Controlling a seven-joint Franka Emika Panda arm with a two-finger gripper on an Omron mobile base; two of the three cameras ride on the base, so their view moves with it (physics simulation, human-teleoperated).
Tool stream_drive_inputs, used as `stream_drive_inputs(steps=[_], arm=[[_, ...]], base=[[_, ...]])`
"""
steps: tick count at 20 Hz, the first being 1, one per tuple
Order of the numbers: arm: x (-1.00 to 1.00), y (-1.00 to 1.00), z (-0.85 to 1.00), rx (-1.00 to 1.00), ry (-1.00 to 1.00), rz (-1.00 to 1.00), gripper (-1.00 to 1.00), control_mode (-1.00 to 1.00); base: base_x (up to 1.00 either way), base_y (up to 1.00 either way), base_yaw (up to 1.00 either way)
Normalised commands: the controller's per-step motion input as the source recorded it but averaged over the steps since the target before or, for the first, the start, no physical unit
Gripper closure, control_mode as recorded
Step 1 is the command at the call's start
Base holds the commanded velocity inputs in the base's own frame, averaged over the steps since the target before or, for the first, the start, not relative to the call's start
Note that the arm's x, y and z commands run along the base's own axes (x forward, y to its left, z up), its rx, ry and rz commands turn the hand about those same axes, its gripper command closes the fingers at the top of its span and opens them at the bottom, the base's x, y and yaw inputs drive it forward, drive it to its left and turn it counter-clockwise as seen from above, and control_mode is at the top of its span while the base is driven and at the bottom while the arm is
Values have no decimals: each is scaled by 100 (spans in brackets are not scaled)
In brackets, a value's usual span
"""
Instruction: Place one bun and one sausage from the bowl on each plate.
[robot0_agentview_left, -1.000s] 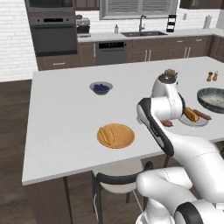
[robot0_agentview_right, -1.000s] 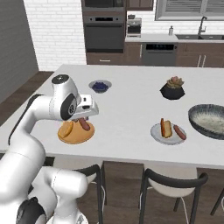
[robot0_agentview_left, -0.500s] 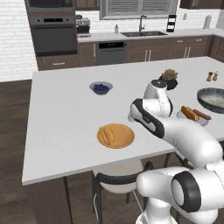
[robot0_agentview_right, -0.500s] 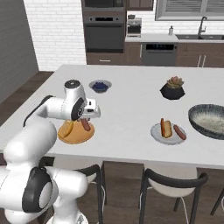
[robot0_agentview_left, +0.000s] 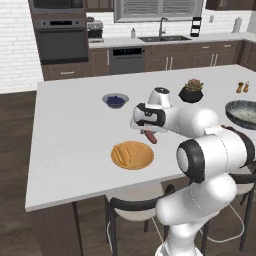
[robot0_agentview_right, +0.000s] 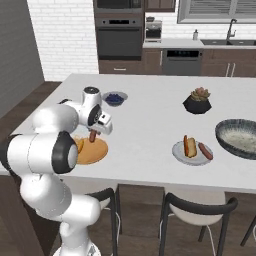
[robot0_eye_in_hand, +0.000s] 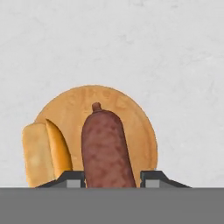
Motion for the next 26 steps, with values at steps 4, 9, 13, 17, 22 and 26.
stream_drive_inputs(steps=[4,9,13,17,22,26], arm=[[0,2,-37,0,3,-33,100,-100],[0,4,-46,0,-1,-5,100,-100],[-3,1,-67,0,0,9,100,-100],[-3,1,-46,0,-1,9,100,-100],[3,9,-32,0,0,9,100,-100],[14,14,-6,0,0,1,100,-100]], base=[[0,0,0],[0,0,0],[0,0,0],[0,0,0],[0,0,0],[0,0,0]])
